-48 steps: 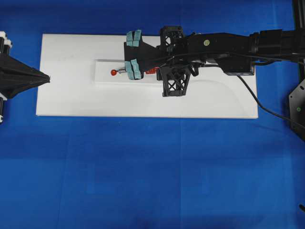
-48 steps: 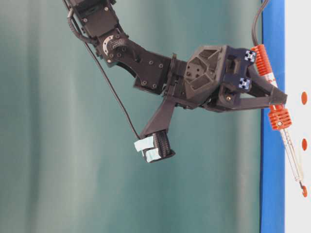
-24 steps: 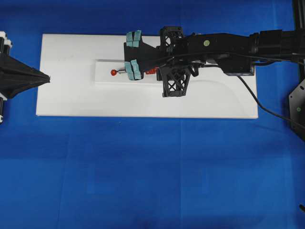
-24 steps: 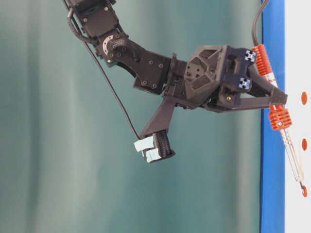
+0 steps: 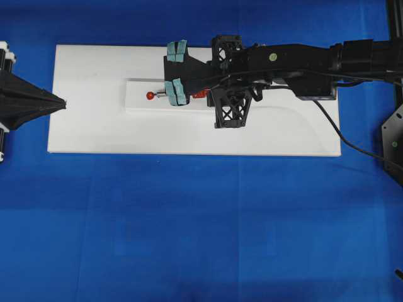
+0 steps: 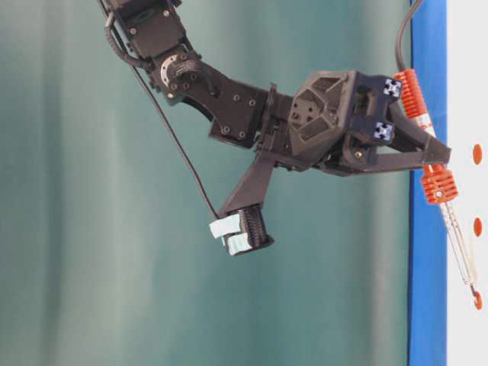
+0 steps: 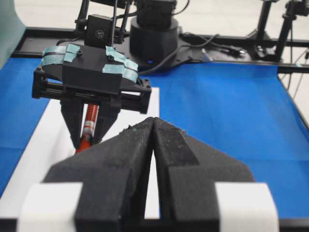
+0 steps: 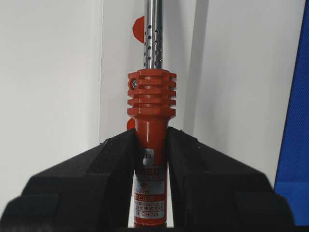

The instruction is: Touch the tip of the soldering iron to the mark.

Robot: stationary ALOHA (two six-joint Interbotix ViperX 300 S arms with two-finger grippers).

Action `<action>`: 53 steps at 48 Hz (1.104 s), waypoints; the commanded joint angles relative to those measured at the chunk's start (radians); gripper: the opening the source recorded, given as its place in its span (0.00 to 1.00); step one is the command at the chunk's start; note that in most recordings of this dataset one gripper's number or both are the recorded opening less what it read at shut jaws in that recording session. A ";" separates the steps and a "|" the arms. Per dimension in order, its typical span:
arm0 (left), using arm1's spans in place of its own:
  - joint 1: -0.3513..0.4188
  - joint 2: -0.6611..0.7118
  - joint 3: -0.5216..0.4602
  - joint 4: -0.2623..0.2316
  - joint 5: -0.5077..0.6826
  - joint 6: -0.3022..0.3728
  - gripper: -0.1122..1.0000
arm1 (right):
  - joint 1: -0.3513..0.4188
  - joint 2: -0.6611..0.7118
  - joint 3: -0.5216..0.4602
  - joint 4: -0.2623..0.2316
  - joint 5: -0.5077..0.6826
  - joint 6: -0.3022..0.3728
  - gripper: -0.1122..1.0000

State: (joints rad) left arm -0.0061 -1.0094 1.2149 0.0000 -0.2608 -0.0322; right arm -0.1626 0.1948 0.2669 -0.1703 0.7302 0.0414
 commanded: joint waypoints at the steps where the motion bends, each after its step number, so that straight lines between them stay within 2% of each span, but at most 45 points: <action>1: -0.002 0.002 -0.011 0.003 -0.005 0.000 0.10 | 0.003 -0.074 -0.026 0.002 0.003 0.003 0.16; 7: -0.002 -0.003 -0.011 0.002 -0.005 0.000 0.10 | 0.005 -0.121 -0.040 0.002 0.038 0.005 0.16; 18: -0.002 -0.003 -0.011 0.002 -0.005 0.000 0.10 | 0.011 -0.198 -0.123 -0.006 0.179 0.002 0.16; 27: -0.002 -0.003 -0.011 0.002 -0.005 0.000 0.10 | 0.012 -0.216 -0.164 -0.011 0.222 -0.006 0.16; 41: -0.002 -0.003 -0.011 0.002 -0.005 -0.002 0.10 | 0.021 -0.221 -0.143 -0.011 0.239 -0.002 0.16; 53: -0.002 -0.003 -0.011 0.002 -0.005 -0.002 0.10 | 0.021 -0.288 -0.044 -0.006 0.255 0.006 0.16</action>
State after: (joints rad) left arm -0.0061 -1.0170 1.2149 0.0015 -0.2608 -0.0322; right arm -0.1427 -0.0414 0.2071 -0.1779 0.9863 0.0445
